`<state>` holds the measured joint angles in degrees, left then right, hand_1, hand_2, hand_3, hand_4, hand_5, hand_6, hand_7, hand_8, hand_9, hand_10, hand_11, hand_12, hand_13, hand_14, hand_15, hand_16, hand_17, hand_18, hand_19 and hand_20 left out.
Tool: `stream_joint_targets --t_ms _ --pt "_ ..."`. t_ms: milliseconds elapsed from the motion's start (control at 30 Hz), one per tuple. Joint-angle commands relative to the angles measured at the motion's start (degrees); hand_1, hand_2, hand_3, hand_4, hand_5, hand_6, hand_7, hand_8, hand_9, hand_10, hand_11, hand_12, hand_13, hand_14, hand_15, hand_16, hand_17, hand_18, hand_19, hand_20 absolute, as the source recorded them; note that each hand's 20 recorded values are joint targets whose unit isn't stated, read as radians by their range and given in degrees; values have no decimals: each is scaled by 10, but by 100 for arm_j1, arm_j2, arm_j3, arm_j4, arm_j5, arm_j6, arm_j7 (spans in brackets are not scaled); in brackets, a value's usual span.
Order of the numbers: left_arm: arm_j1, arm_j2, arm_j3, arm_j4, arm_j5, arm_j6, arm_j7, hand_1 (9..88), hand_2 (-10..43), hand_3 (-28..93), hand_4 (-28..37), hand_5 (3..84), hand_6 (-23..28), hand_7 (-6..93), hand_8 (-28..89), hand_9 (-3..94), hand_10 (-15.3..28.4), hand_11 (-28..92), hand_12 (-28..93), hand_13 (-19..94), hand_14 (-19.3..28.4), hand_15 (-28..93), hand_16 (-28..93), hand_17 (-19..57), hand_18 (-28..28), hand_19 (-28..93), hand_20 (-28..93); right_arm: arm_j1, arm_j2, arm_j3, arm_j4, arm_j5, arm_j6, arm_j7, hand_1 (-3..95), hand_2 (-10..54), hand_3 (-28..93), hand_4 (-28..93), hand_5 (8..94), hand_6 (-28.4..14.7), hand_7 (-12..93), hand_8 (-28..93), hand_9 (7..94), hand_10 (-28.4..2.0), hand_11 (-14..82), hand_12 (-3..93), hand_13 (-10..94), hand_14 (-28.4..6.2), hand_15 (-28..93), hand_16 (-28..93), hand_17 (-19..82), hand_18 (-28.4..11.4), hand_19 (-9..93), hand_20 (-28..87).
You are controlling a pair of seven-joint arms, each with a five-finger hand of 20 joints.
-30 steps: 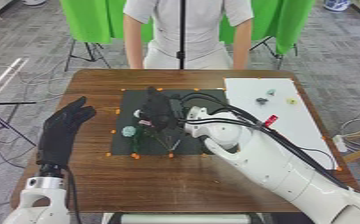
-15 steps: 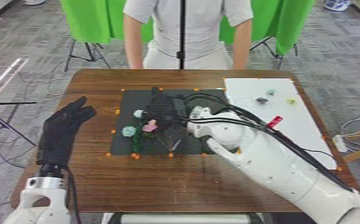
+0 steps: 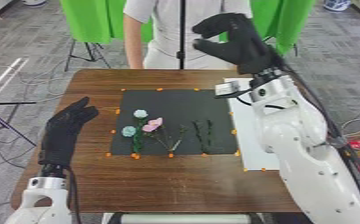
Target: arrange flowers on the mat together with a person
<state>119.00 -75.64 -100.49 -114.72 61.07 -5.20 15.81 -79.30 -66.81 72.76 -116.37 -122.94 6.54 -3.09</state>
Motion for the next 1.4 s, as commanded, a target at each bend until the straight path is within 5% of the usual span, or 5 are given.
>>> stream_joint_targets --t_ms 33,633,933,1067,1400 --pt "2 -21 123 12 76 -185 -57 244 -60 678 -199 482 49 108 -46 461 139 169 164 356 187 179 48 49 135 85 175 -2923 -790 1557 -417 4657 -724 -675 183 20 743 -163 553 -27 106 -76 560 -151 74 146 417 -132 113 216 270 -106 90 362" --pt "-113 -201 254 -19 388 -209 -9 242 -60 679 -198 481 47 110 -45 461 138 170 164 357 187 178 50 37 135 64 170 -3843 -1461 2159 -558 5599 -1044 -598 88 45 771 -166 458 -26 70 -70 463 -147 55 122 311 -128 92 150 205 -133 28 300" --pt "-292 -8 716 23 258 82 -14 243 -57 677 -201 482 47 111 -46 462 138 171 164 357 187 180 51 35 135 63 168 -3897 -1464 2095 -575 5506 -948 -648 84 46 769 -164 413 -9 65 -69 423 -143 45 121 295 -132 86 152 193 -139 39 285" --pt "-492 -58 901 93 282 17 19 244 -48 670 -208 483 49 110 -45 463 140 173 164 357 186 182 50 35 135 64 167 -3885 -1501 2072 -566 5500 -955 -665 81 46 770 -166 390 -5 67 -69 402 -141 41 120 286 -131 82 153 187 -139 41 280" --pt "-500 -100 864 50 311 -104 -19 240 -45 672 -211 485 49 112 -46 464 140 178 162 357 187 188 47 35 134 67 166 -3898 -1516 2018 -550 5419 -921 -668 84 34 778 -165 401 -4 80 -70 407 -142 44 123 290 -132 83 162 184 -140 50 277"
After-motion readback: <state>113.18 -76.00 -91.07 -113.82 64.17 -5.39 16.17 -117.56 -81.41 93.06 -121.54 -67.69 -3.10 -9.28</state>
